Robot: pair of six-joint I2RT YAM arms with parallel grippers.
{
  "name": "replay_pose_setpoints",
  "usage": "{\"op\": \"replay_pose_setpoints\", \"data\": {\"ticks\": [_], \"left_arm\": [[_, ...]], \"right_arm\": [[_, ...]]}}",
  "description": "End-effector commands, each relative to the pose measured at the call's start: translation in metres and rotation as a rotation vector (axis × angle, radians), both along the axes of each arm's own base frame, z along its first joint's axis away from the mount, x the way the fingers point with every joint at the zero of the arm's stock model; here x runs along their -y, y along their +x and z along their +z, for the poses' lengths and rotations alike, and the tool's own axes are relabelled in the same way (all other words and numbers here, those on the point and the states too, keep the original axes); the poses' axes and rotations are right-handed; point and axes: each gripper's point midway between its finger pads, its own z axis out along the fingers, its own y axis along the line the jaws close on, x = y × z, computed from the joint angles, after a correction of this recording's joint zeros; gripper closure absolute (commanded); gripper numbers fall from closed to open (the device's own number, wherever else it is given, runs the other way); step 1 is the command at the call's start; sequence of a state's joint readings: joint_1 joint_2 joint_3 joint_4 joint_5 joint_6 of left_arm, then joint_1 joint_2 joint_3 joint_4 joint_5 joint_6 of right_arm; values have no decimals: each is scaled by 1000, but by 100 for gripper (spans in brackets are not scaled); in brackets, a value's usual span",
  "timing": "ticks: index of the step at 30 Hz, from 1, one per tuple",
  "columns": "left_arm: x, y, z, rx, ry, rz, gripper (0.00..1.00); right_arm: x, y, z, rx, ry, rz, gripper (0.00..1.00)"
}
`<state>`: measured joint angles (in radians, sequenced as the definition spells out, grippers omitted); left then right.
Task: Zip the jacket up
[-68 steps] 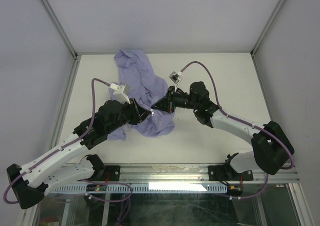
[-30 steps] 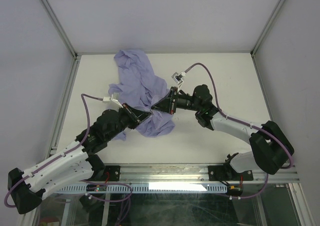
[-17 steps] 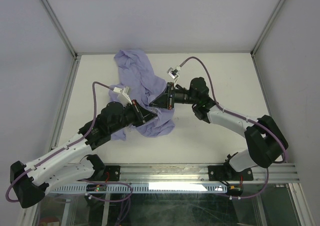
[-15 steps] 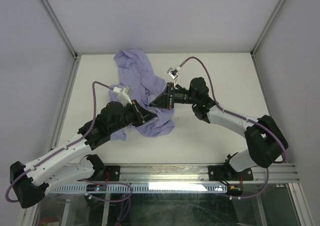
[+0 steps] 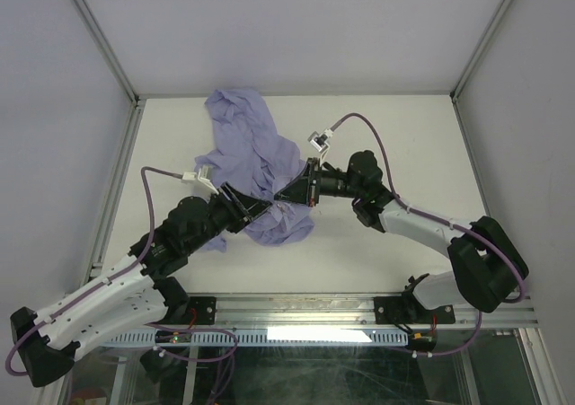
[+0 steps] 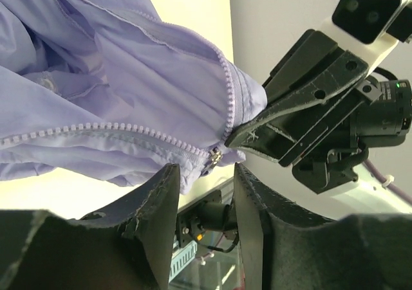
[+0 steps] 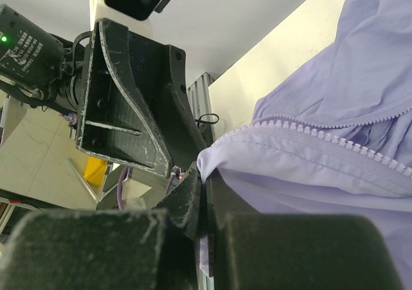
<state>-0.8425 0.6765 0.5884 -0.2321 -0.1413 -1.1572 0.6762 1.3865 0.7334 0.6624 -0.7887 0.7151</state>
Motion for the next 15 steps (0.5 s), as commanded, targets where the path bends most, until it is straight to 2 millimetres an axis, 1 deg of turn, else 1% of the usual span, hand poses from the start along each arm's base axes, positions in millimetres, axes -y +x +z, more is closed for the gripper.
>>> {"op": "replay_pose_setpoints", "data": {"ticks": [1,4,7,8,9,12,15], "left_arm": [[3,12,15,7,-91,51,60],[8,10,2,-61,-106,43,55],[6,5,-9,-131,-151,56,54],[5,4,-12,-147,-166,62,52],[3,3,-13,-158,-184,74,50],[0,3,-12,-153,-208,85,47],[4,5,-6,-125,-240,74,46]], "right_arm": [[1,-3,36,75,99,-21,100],[2,-1,39,79,106,-32,100],[1,1,41,76,112,-39,100],[1,1,41,75,115,-39,100],[1,1,42,75,118,-40,100],[0,2,42,74,119,-38,100],[-1,2,42,69,123,-37,100]]}}
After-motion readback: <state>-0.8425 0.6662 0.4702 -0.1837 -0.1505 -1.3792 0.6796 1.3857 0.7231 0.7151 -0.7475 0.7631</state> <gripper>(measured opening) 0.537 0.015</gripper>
